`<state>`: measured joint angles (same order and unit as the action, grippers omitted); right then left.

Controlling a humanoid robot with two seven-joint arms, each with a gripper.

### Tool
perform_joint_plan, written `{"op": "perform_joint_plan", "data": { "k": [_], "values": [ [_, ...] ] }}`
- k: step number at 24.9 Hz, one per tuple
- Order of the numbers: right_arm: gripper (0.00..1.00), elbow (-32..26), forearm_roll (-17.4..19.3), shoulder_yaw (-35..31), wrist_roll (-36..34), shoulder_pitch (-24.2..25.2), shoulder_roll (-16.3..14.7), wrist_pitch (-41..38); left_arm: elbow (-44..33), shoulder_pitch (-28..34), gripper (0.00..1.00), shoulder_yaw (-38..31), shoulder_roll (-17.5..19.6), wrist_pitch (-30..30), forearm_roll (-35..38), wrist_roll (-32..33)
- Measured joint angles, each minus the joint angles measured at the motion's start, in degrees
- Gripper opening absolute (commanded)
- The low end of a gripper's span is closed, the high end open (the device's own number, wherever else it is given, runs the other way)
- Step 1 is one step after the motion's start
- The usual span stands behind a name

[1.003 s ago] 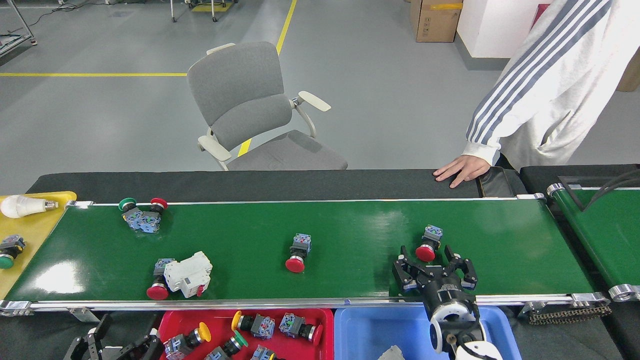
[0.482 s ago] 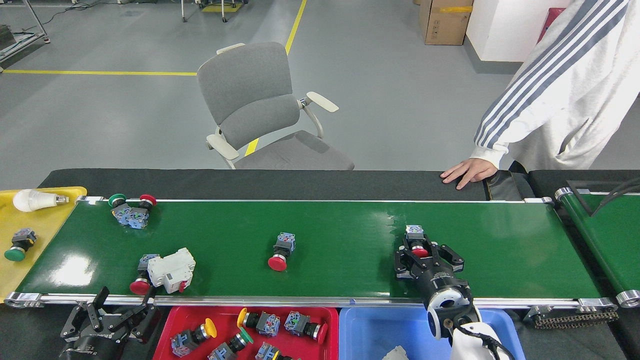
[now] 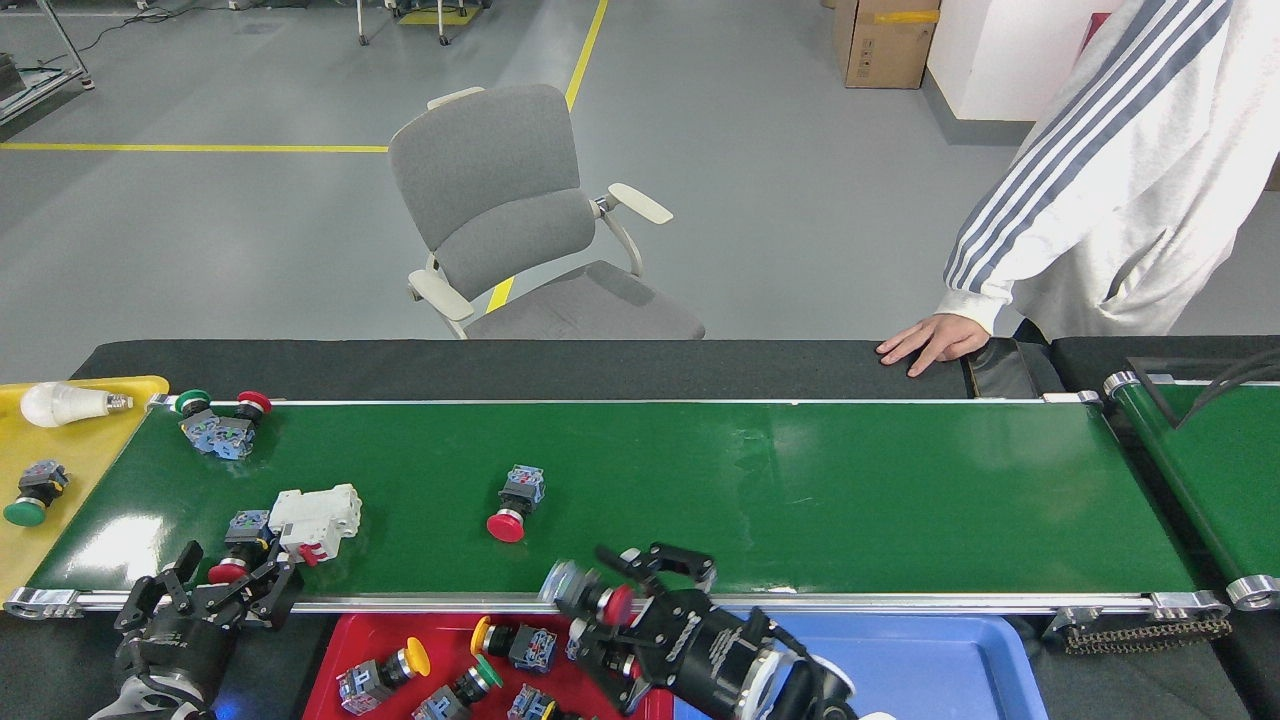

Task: Pick switch part from conveyor to tray

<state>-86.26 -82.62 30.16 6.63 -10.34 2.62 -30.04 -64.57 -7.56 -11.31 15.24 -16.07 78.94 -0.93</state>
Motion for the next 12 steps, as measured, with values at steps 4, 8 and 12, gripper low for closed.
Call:
{"op": "perform_joint_plan", "data": {
  "k": [4,8,12],
  "values": [
    [1.0,-3.31,0.13,-10.86,-0.02,2.55,0.07,4.1,-2.98,2.56,0.13,0.05,-0.08,-3.9,-0.96,-0.79],
    [1.0,-8.54,0.78,-30.91,-1.15,11.62,0.15,16.04,-11.52,7.66,0.12,0.1,-0.84,-7.15,-2.53,-1.68],
    [1.0,-11.8,8.53,-47.33,-6.2,22.03,-0.49,19.52,-21.64,15.09,0.24,0.61,-2.74,-14.36,-2.63,-1.85]
  ]
}}
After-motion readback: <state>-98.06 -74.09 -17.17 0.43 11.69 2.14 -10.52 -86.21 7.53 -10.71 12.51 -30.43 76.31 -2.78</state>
